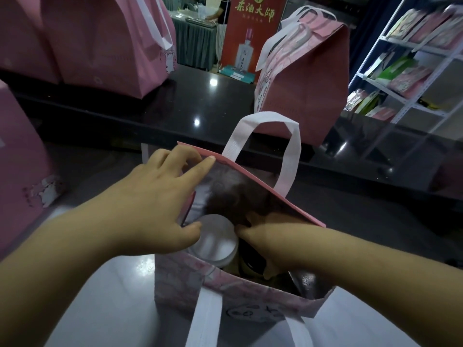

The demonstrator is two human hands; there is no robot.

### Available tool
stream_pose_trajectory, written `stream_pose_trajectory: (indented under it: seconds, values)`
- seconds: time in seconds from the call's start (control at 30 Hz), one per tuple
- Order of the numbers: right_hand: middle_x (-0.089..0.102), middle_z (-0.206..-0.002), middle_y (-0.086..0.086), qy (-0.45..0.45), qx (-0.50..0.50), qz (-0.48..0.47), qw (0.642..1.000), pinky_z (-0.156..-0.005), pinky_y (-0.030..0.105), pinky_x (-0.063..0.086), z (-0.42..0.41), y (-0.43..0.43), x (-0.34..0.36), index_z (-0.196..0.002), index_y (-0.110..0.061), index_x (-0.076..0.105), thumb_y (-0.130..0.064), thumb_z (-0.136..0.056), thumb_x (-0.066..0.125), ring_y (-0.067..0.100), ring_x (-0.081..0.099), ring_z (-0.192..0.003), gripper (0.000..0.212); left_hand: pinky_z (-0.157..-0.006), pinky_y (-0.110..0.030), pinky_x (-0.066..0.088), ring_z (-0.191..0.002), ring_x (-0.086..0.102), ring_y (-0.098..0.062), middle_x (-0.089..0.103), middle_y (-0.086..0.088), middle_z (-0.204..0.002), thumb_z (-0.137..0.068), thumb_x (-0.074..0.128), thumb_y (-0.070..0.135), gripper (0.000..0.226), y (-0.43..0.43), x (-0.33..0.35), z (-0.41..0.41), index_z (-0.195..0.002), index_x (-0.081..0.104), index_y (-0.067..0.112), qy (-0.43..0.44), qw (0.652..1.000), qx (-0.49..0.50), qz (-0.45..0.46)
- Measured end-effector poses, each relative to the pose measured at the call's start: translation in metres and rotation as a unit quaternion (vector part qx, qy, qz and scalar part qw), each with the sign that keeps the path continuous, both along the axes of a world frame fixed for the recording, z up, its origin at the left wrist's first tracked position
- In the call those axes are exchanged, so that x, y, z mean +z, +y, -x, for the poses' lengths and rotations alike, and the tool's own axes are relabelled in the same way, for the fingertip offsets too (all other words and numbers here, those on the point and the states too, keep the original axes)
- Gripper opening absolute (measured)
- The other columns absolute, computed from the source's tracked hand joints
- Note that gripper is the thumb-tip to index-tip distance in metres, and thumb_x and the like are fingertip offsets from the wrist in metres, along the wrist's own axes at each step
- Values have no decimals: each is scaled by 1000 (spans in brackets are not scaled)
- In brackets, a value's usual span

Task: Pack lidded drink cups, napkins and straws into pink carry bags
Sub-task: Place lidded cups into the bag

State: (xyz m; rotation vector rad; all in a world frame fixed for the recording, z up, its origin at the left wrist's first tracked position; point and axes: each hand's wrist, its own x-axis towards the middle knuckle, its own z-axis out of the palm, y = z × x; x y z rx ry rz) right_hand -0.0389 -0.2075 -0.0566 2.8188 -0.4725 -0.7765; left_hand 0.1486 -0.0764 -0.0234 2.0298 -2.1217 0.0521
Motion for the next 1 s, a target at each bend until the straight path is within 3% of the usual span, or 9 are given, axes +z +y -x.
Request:
stream_pose_trajectory:
  seconds: [0.13, 0.23, 0.33, 0.4, 0.53, 0.67, 0.73, 0.87, 1.0]
  values:
    - [49, -131, 5, -3, -33, -45, 998, -83, 32, 43, 2, -2, 6, -136, -23, 39, -34, -62, 84, 27, 53, -106, 87, -98, -27, 37, -114, 20, -6, 9, 13, -131, -69, 38, 65, 93, -2, -1, 5, -147, 3, 27, 12, 1000, 1, 18]
    - [51, -130, -1, -35, -57, -74, 995, -92, 35, 47, 9, -1, 19, -135, -28, 42, -36, -69, 79, 21, 52, -110, 76, -94, -32, 40, -114, 30, -13, 28, 7, -130, -74, 55, 60, 85, 1, 3, 6, -144, 25, 22, 10, 998, -3, 56]
    - [52, -125, -7, -95, -39, -38, 994, -87, 37, 50, 18, 3, 40, -131, -33, 43, -40, -78, 70, 17, 53, -108, 60, -77, -45, 50, -98, 49, -25, 56, -4, -111, -69, 72, 41, 66, 2, 9, 6, -126, 55, 12, -14, 994, -23, 104]
    - [52, -123, -10, -144, -30, -21, 989, -83, 35, 50, 27, 8, 58, -129, -35, 45, -43, -81, 65, 14, 53, -107, 52, -65, -47, 51, -85, 55, -28, 62, -5, -98, -66, 77, 35, 53, 2, 14, 7, -113, 65, 12, -41, 992, -36, 115]
    - [55, -118, -12, -236, -37, -2, 971, -79, 30, 50, 61, 16, 93, -125, -36, 49, -44, -84, 62, 6, 51, -93, 43, -57, -47, 52, -73, 58, -25, 64, -3, -91, -73, 71, 36, 32, 2, 32, 22, -99, 69, 18, -50, 988, -50, 138]
    - [58, -111, -11, -321, -64, 10, 945, -77, 34, 52, 118, 25, 115, -121, -33, 54, -40, -84, 62, 9, 57, -94, 38, -56, -44, 53, -74, 59, -22, 61, 3, -92, -76, 48, 52, 43, -1, 55, 67, -101, 67, 23, -27, 984, -83, 156]
    - [59, -112, -11, -351, -86, 18, 932, -80, 34, 51, 155, 27, 117, -122, -31, 55, -41, -85, 62, 10, 57, -97, 39, -56, -42, 53, -74, 59, -18, 60, 7, -93, -75, 45, 54, 44, -2, 63, 101, -102, 66, 25, -14, 981, -100, 165]
    - [57, -114, -15, -365, -146, 21, 919, -85, 28, 48, 241, 27, 106, -122, -34, 52, -47, -85, 60, 6, 54, -101, 41, -56, -39, 54, -73, 60, -16, 62, 7, -94, -76, 47, 54, 45, -3, 67, 187, -101, 68, 24, -18, 977, -133, 165]
    - [56, -118, -14, -327, -211, 31, 921, -87, 33, 48, 335, 22, 84, -123, -35, 49, -50, -86, 58, 8, 53, -106, 41, -56, -33, 54, -74, 63, -15, 64, 7, -93, -79, 50, 56, 41, -10, 50, 287, -101, 68, 26, -21, 979, -154, 130]
